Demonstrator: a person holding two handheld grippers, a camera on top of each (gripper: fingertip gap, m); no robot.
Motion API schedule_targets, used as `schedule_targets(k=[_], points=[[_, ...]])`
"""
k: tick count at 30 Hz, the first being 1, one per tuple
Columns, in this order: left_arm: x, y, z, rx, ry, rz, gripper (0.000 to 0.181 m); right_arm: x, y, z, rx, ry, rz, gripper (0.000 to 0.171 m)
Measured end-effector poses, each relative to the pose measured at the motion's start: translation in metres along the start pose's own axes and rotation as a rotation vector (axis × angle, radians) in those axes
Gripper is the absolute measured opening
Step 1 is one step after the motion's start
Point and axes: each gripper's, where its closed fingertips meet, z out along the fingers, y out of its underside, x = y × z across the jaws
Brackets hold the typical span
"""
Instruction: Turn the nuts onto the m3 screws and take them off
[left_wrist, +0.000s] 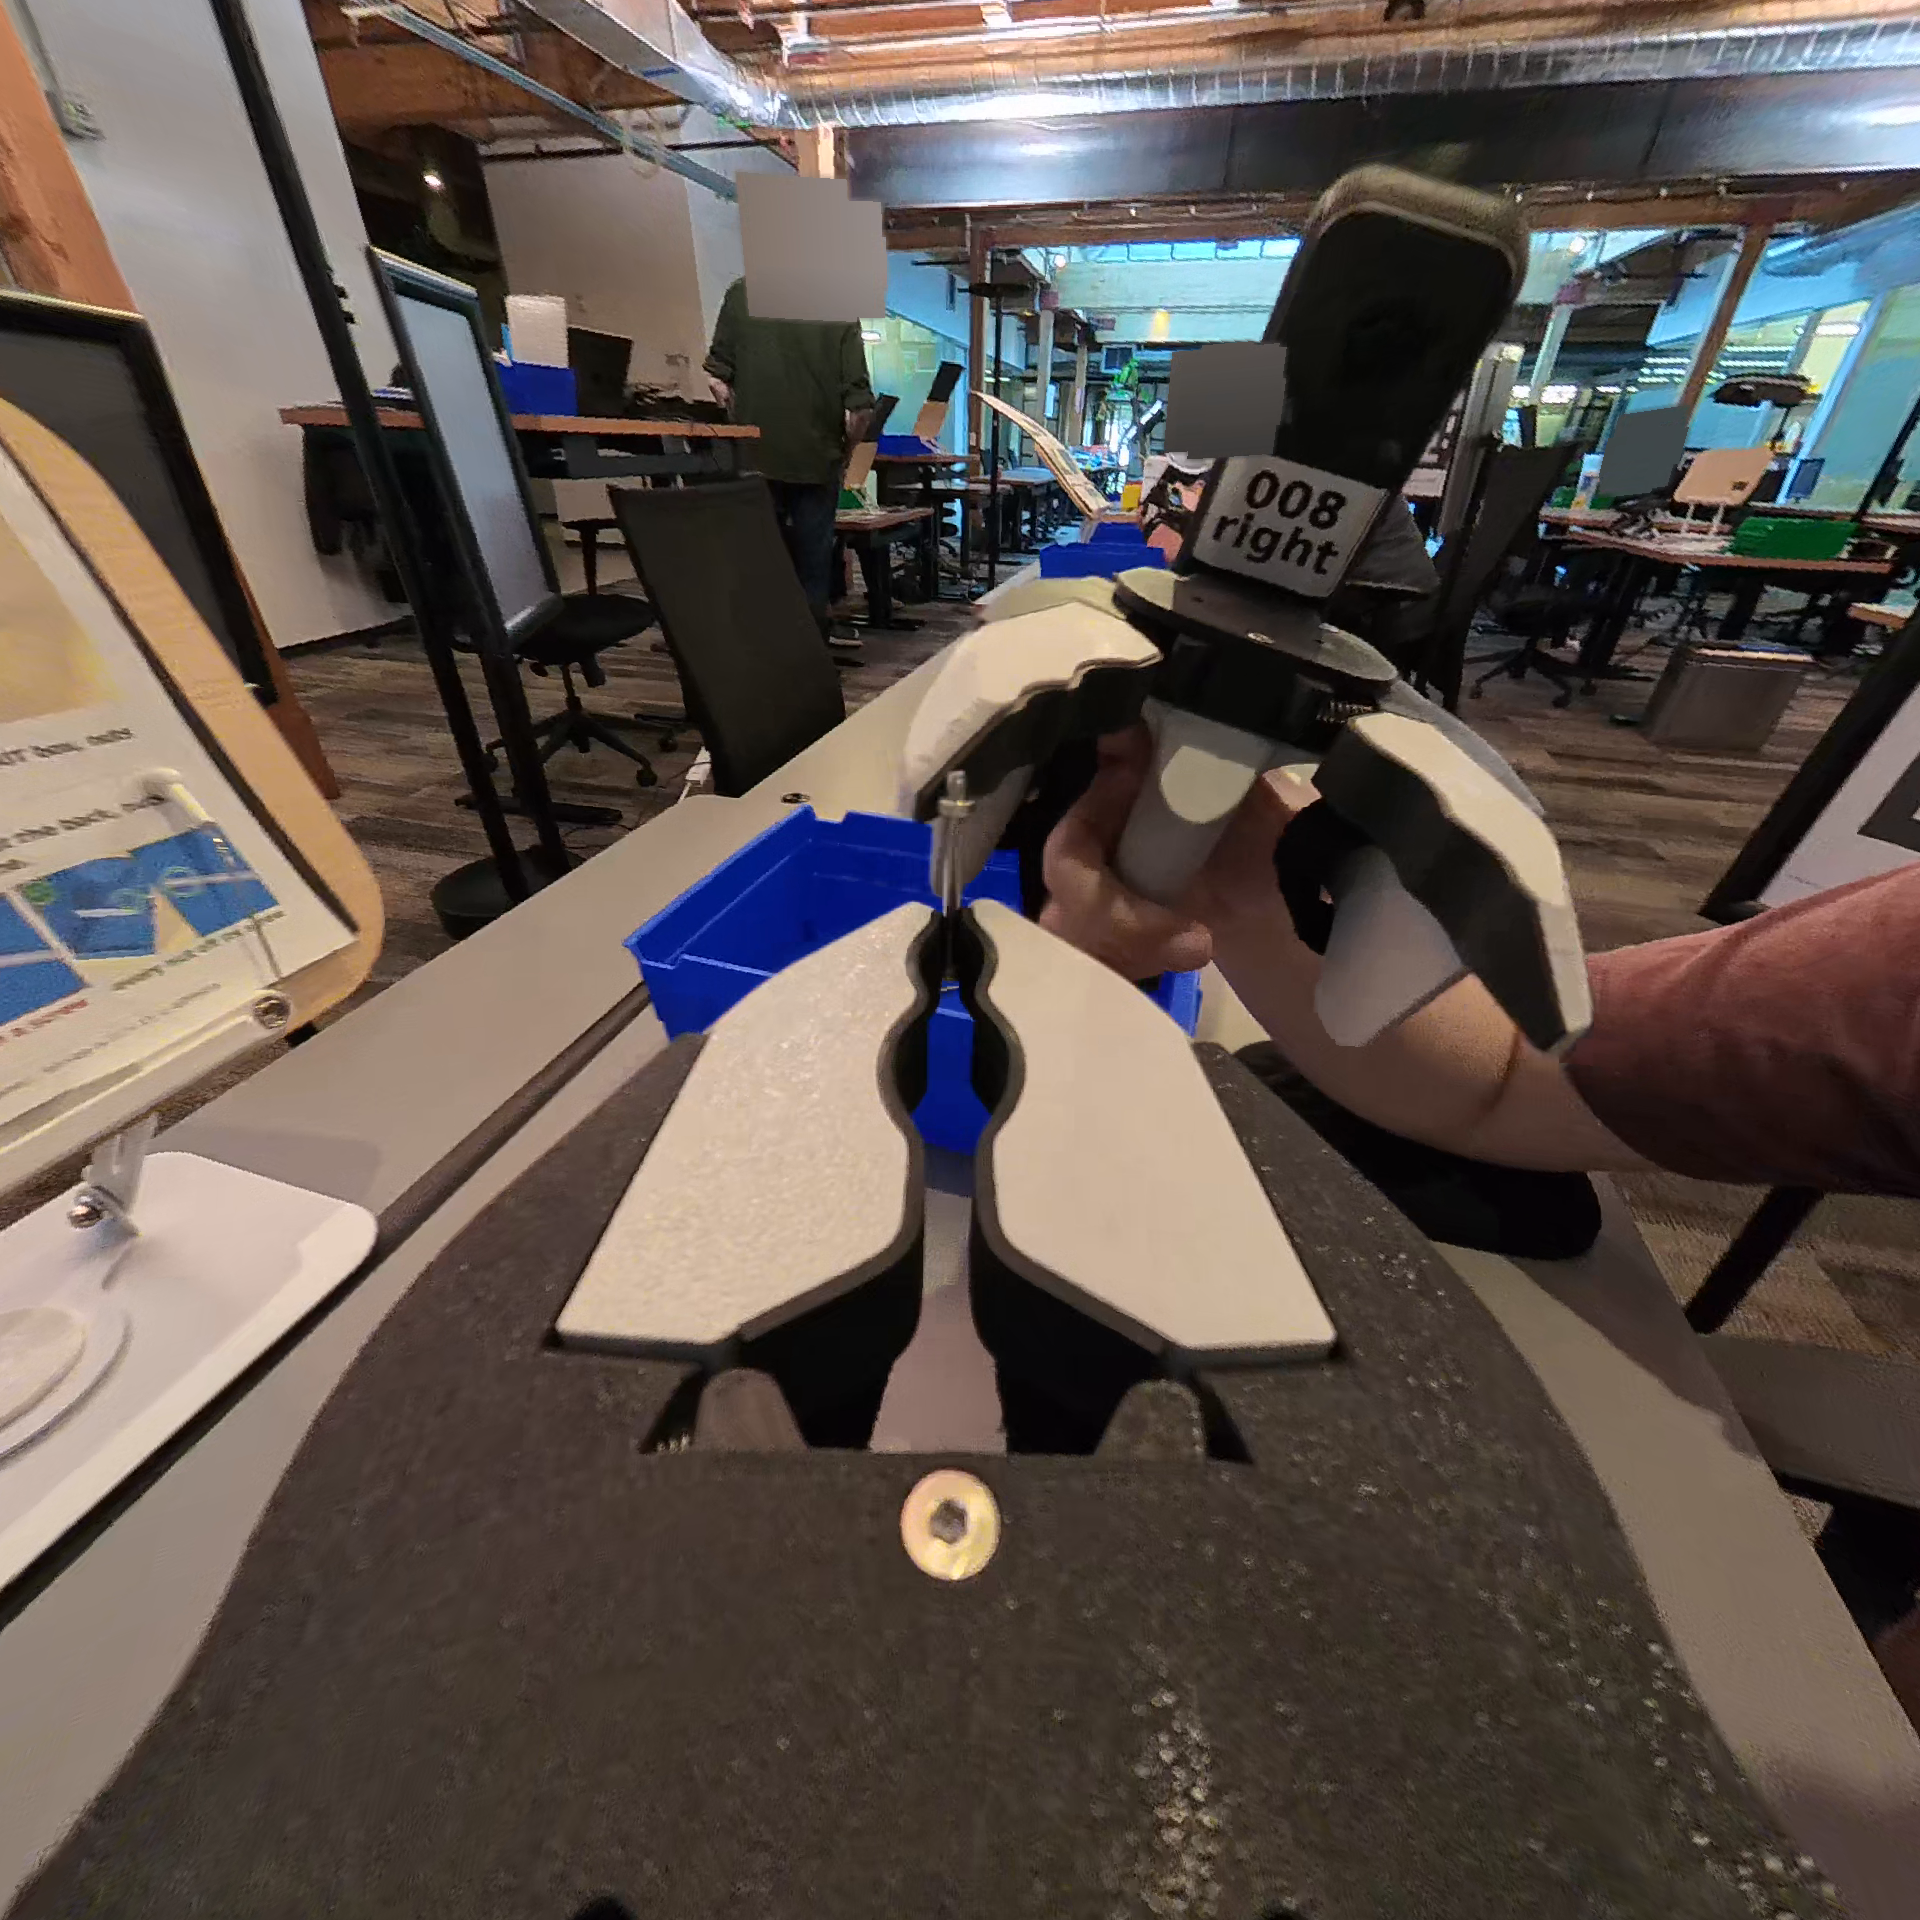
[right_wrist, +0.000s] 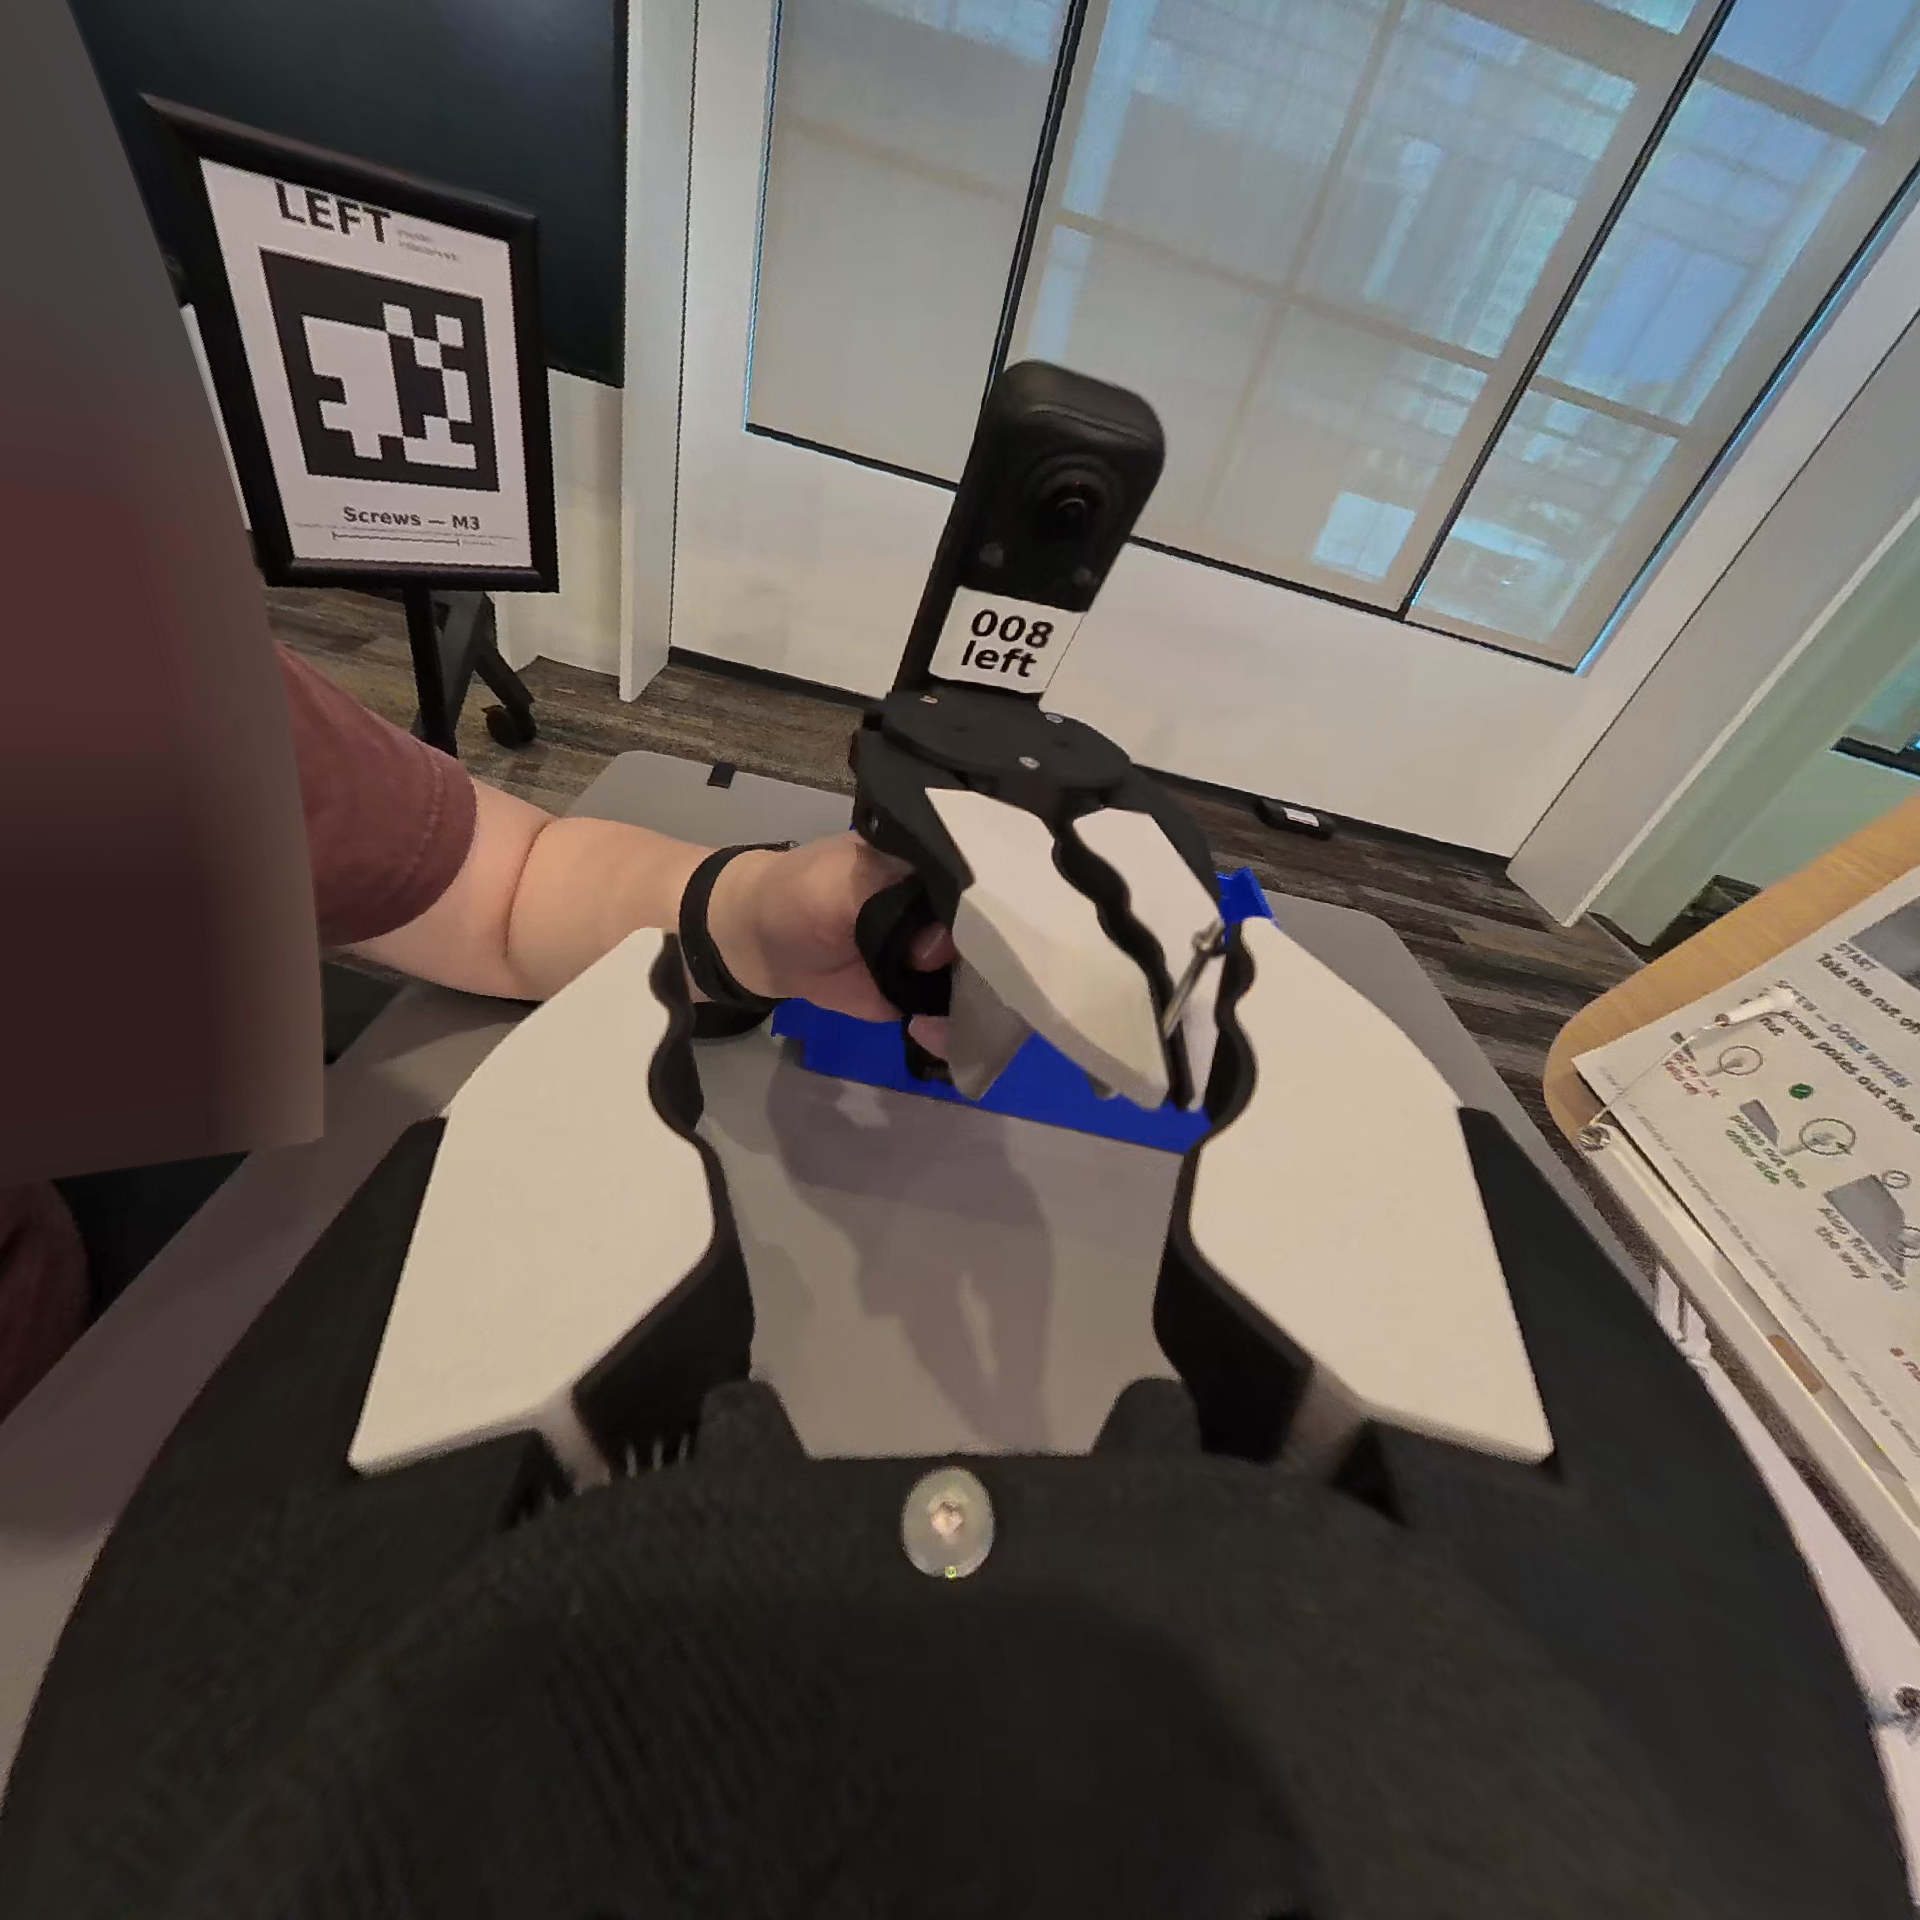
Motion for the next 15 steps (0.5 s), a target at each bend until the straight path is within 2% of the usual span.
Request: schedule_targets(k=[5, 10, 15], points=[[0.003, -0.002, -0.001, 0.016, 0.034, -0.021, 0.001, 0.006, -0.005, -0.003, 0.047, 0.01, 0.048, 0.093], [0.018, 0.006, 0.009, -0.013, 0.077, 0.021, 0.002, -0.001, -0.005, 0.007, 0.079, -0.018, 0.073, 0.096], [0.005, 0.001, 0.002, 0.005, 0.035, 0.011, 0.002, -0.003, -0.002, 0.009, 0.037, -0.016, 0.058, 0.102]])
